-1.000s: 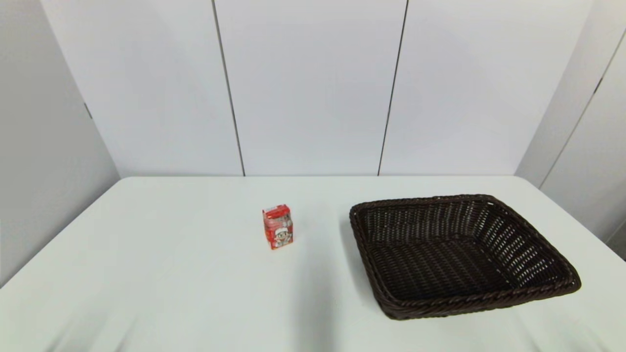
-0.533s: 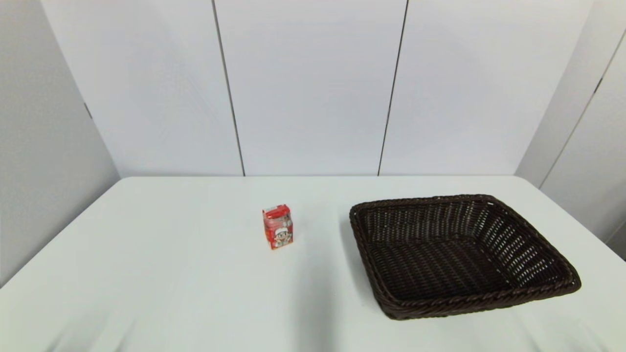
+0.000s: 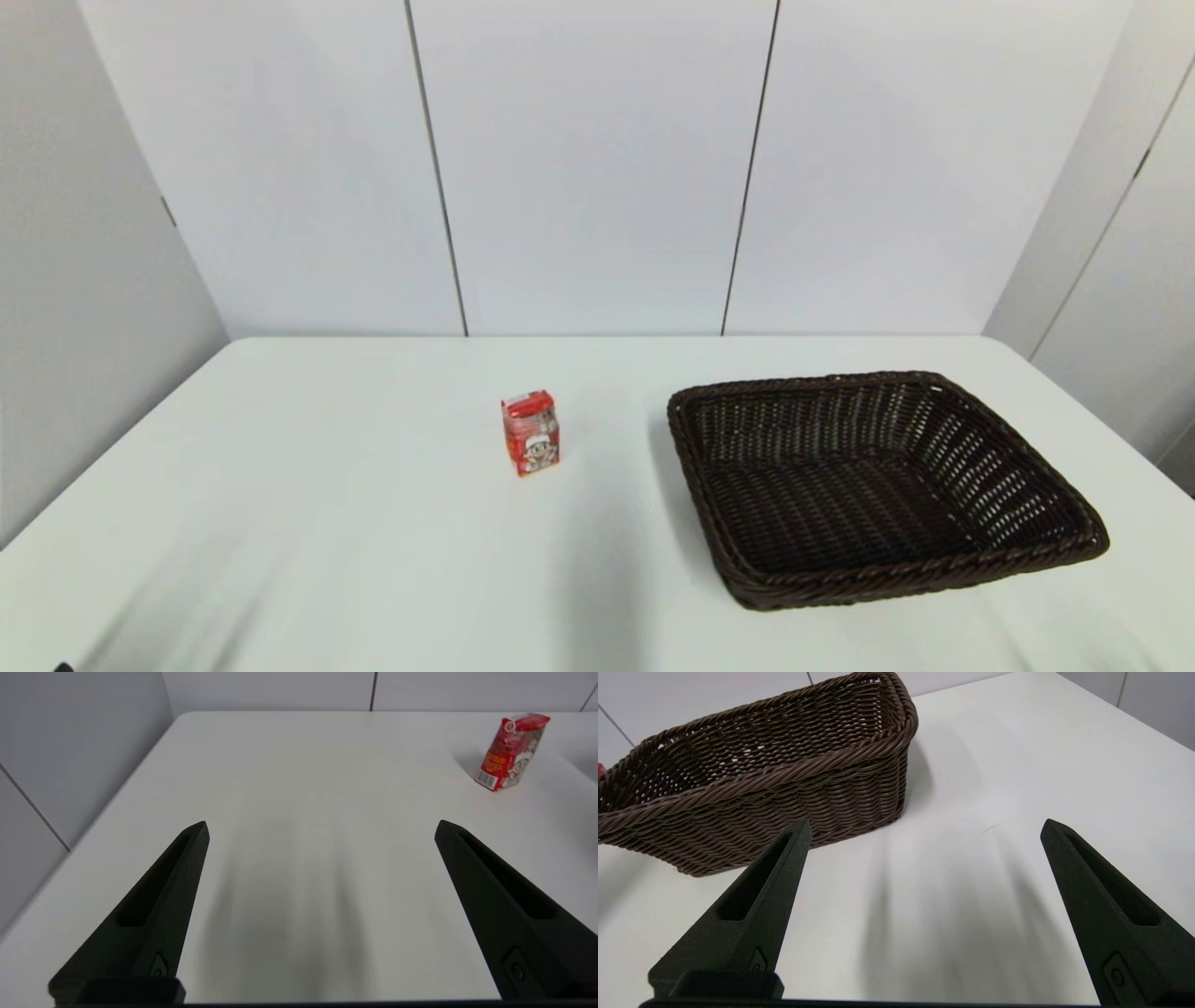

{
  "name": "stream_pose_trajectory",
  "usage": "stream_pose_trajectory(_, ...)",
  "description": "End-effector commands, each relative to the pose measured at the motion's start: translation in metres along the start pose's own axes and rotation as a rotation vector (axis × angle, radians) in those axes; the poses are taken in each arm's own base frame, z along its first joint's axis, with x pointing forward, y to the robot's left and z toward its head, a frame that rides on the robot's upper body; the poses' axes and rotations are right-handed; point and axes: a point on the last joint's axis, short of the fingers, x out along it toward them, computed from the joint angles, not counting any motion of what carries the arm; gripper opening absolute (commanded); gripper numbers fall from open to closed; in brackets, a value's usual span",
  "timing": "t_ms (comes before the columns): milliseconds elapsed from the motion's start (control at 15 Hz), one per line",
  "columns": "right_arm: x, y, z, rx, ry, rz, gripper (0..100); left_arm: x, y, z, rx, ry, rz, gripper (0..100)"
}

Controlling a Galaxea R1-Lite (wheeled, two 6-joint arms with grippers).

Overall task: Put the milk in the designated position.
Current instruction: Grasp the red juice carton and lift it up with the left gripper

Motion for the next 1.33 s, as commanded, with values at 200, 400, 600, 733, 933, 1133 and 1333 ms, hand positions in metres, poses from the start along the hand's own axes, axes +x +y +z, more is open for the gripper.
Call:
stream_pose_trajectory(200,0.000,0.000,0.000,0.001,0.002,0.001,100,0.192,-0.015,0.156,0.336,0.127,-0.367,100)
stream_pose_trajectory(400,0.000,0.000,0.000,0.001,0.002,-0.001,100,0.253,-0.057,0.137,0.341,0.138,-0.623,100)
stream_pose_trajectory(600,0.000,0.000,0.000,0.001,0.002,-0.001,100,0.291,-0.081,0.109,0.337,0.075,-0.745,100)
stream_pose_trajectory(733,0.000,0.000,0.000,0.001,0.002,-0.001,100,0.316,-0.094,0.092,0.329,-0.012,-0.875,100)
stream_pose_trajectory(933,0.000,0.000,0.000,0.001,0.000,-0.001,100,0.331,-0.106,0.057,0.298,0.004,-1.121,100)
stream_pose_trajectory(1133,0.000,0.000,0.000,0.001,0.002,-0.001,100,0.341,-0.101,0.034,0.280,0.038,-1.199,100)
stream_pose_trajectory(1333,0.000,0.000,0.000,0.001,0.002,-0.001,100,0.347,-0.100,0.013,0.231,0.104,-1.248,100)
